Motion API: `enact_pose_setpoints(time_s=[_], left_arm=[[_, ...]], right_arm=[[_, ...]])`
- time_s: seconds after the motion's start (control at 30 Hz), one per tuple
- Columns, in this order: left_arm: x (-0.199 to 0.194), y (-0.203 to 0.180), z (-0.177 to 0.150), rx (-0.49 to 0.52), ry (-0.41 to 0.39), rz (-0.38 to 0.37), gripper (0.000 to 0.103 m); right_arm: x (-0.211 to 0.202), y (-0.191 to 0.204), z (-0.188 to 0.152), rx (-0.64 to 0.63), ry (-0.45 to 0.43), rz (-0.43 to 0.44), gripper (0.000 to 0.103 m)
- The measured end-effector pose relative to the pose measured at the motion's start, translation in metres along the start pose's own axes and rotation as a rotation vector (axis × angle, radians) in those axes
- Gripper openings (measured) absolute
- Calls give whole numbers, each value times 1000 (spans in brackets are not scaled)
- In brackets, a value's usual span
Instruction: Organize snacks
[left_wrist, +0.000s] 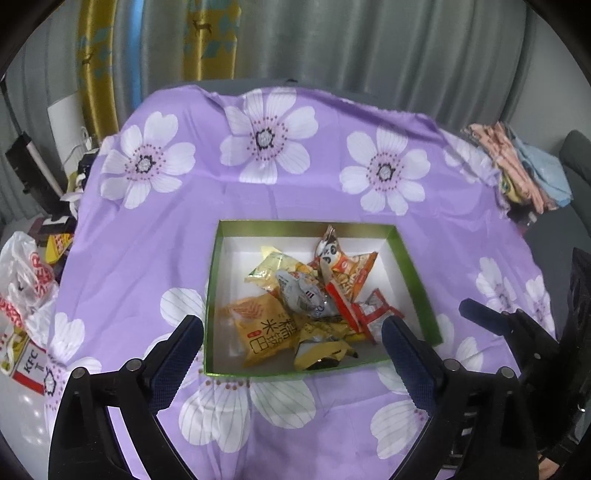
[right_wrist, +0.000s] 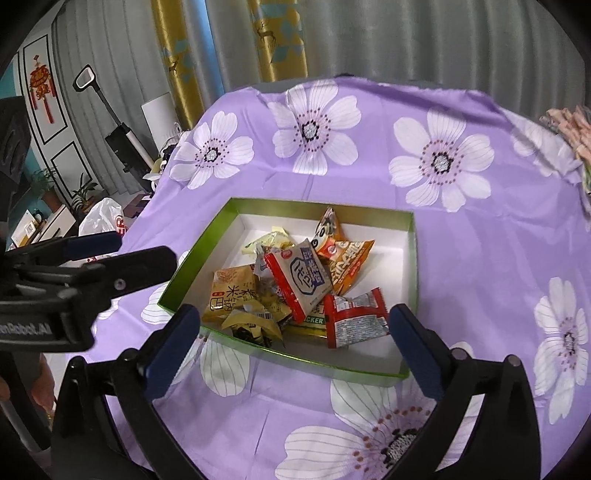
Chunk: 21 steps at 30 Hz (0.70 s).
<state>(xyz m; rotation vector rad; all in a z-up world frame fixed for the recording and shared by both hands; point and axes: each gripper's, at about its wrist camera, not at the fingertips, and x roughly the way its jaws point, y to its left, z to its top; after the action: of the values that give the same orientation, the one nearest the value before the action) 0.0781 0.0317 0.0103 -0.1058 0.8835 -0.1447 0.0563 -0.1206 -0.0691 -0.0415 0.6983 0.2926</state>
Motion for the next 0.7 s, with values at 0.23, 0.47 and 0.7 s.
enact_pose_setpoints(time_s=[0.23, 0.47, 0.7], left_arm=[[-36, -1, -4, -19, -77, -44, 98], [-63, -5, -11, -30, -137, 18, 102], [-76, -5, -18, -35, -108, 2, 102]], right_arm=[[-27, 10, 1, -23, -34, -17, 103], [-54, 21, 1, -58, -76, -32, 103], [-77, 29, 2, -75, -102, -47, 103]])
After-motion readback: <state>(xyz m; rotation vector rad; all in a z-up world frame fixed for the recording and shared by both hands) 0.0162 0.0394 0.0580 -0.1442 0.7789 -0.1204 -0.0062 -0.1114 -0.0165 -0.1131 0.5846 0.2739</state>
